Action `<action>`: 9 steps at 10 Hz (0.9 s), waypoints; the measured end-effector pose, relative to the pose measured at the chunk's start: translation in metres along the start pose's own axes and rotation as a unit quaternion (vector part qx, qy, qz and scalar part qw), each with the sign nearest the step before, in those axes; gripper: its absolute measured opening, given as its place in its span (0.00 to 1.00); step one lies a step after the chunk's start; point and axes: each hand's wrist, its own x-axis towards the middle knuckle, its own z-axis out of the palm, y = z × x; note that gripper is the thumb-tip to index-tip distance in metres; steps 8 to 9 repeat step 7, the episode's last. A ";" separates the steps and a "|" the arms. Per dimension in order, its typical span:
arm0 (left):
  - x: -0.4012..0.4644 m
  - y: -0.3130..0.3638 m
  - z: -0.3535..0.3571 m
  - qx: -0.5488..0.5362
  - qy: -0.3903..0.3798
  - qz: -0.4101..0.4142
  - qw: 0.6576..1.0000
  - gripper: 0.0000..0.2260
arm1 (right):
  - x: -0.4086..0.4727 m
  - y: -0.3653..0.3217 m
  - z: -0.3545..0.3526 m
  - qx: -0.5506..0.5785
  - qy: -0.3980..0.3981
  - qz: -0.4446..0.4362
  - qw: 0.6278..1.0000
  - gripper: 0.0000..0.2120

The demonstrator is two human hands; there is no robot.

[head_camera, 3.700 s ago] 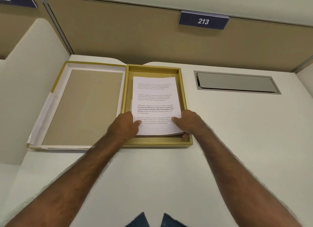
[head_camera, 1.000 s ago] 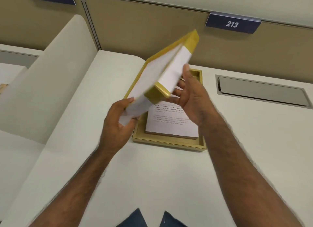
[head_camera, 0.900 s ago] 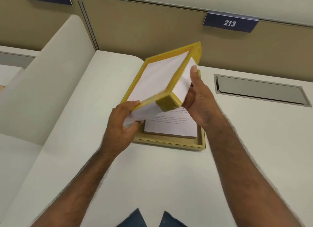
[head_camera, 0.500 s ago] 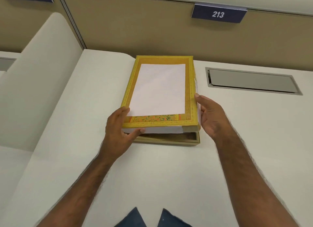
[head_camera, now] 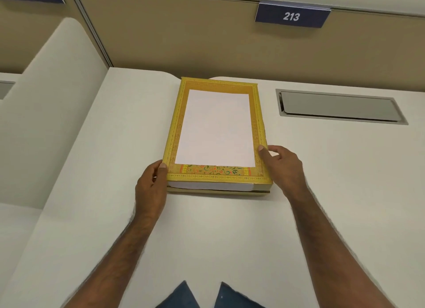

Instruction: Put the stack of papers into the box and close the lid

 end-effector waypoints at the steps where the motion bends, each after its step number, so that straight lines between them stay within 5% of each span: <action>1: 0.001 0.001 -0.003 -0.004 0.006 -0.014 1.000 0.14 | -0.003 0.007 0.000 -0.060 -0.020 0.006 0.998 0.27; 5: -0.005 -0.008 -0.009 0.045 -0.018 -0.100 0.994 0.17 | -0.006 0.021 -0.002 -0.119 -0.052 0.003 0.991 0.29; 7: -0.032 0.005 0.007 0.175 0.078 -0.029 0.981 0.20 | -0.009 0.042 -0.012 -0.116 -0.087 -0.029 0.989 0.27; 9: -0.032 0.005 0.007 0.175 0.078 -0.029 0.981 0.20 | -0.009 0.042 -0.012 -0.116 -0.087 -0.029 0.989 0.27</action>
